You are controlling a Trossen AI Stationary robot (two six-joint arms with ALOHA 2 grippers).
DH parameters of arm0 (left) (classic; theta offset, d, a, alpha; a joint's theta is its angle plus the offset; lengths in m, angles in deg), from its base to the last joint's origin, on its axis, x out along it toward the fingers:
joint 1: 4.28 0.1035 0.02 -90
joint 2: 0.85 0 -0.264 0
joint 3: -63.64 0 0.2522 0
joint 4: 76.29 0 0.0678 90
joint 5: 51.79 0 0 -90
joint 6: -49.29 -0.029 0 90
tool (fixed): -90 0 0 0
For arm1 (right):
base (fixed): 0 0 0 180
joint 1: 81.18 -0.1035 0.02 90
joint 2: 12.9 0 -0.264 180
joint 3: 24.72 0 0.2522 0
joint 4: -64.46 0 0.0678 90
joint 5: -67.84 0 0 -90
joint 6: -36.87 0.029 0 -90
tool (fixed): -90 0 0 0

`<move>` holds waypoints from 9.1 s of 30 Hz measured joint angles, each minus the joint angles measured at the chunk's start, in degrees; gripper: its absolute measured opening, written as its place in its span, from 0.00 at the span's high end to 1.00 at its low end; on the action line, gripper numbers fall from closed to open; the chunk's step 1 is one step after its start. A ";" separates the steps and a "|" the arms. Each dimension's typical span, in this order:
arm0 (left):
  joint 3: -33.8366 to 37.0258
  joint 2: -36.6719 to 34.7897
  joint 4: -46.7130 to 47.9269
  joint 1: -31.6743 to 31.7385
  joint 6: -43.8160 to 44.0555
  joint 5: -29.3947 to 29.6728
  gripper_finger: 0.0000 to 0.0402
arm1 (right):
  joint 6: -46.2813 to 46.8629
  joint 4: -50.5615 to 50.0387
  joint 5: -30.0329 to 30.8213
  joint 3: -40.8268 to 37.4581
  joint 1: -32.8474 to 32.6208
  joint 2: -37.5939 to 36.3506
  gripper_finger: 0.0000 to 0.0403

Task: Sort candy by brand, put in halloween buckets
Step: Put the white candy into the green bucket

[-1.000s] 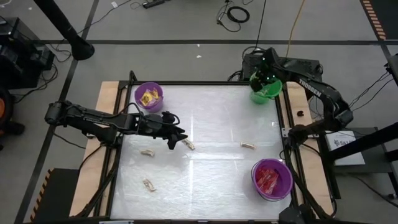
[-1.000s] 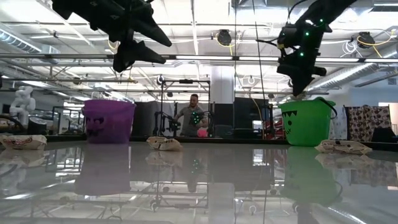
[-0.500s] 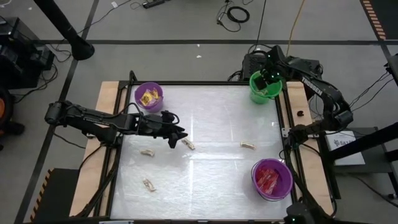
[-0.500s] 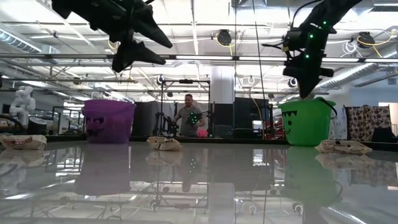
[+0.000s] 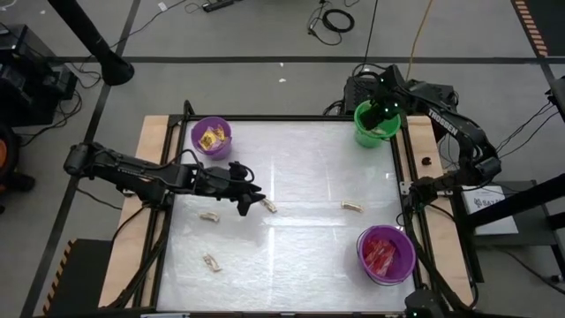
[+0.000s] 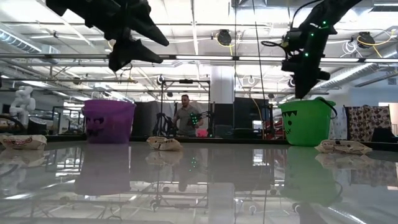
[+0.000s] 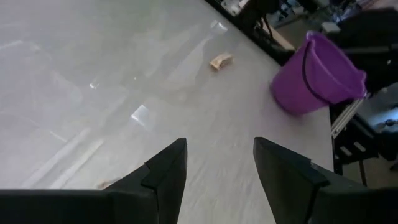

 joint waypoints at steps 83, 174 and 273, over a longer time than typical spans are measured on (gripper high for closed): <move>0.02 -0.02 10.08 -10.69 -10.37 0.15 0.52 | 31.72 10.12 3.60 -21.33 -63.11 -4.09 1.00; -0.55 -0.11 52.45 -8.88 1.49 -7.76 0.52 | 7.48 63.17 -19.45 5.31 -56.07 25.36 0.77; -3.82 -14.82 54.49 -8.79 16.62 16.07 0.52 | 2.20 -18.34 15.27 25.10 -32.51 13.15 1.00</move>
